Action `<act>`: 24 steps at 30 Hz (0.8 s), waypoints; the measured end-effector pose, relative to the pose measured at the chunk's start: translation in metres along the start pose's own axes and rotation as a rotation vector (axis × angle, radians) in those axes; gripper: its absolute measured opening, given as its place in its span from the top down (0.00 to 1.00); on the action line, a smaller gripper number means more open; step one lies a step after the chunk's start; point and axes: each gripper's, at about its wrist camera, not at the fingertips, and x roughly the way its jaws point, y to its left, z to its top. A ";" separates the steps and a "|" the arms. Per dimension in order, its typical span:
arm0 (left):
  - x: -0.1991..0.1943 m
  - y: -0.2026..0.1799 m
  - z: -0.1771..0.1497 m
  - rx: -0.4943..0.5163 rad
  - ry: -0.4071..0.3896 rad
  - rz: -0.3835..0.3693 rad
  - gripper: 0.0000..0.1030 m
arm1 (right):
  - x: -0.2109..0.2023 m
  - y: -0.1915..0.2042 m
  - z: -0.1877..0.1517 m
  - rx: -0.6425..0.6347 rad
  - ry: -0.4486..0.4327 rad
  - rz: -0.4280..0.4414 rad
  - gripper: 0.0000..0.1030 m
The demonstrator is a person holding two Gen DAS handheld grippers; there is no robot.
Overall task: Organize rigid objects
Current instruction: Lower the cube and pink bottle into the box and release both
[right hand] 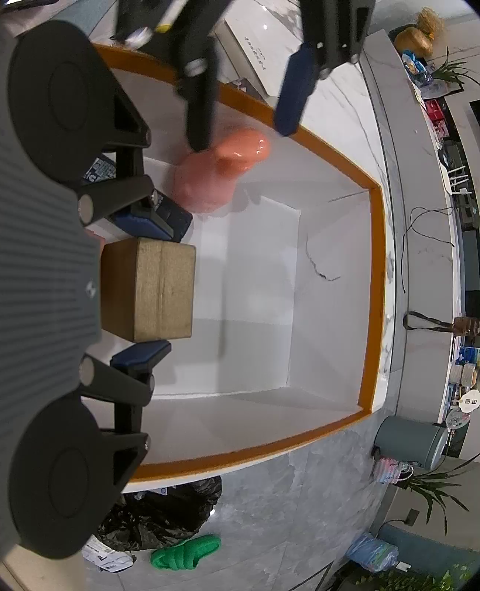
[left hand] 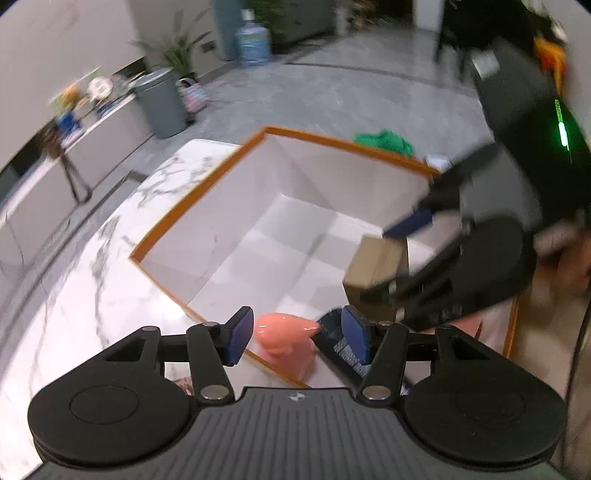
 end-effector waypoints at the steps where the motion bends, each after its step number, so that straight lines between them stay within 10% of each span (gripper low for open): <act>1: -0.003 0.004 0.002 -0.035 -0.004 -0.003 0.36 | 0.000 0.001 0.000 -0.002 0.000 0.000 0.43; 24: -0.020 0.007 -0.006 -0.131 0.025 0.089 0.43 | 0.005 0.015 -0.004 -0.057 0.089 0.009 0.42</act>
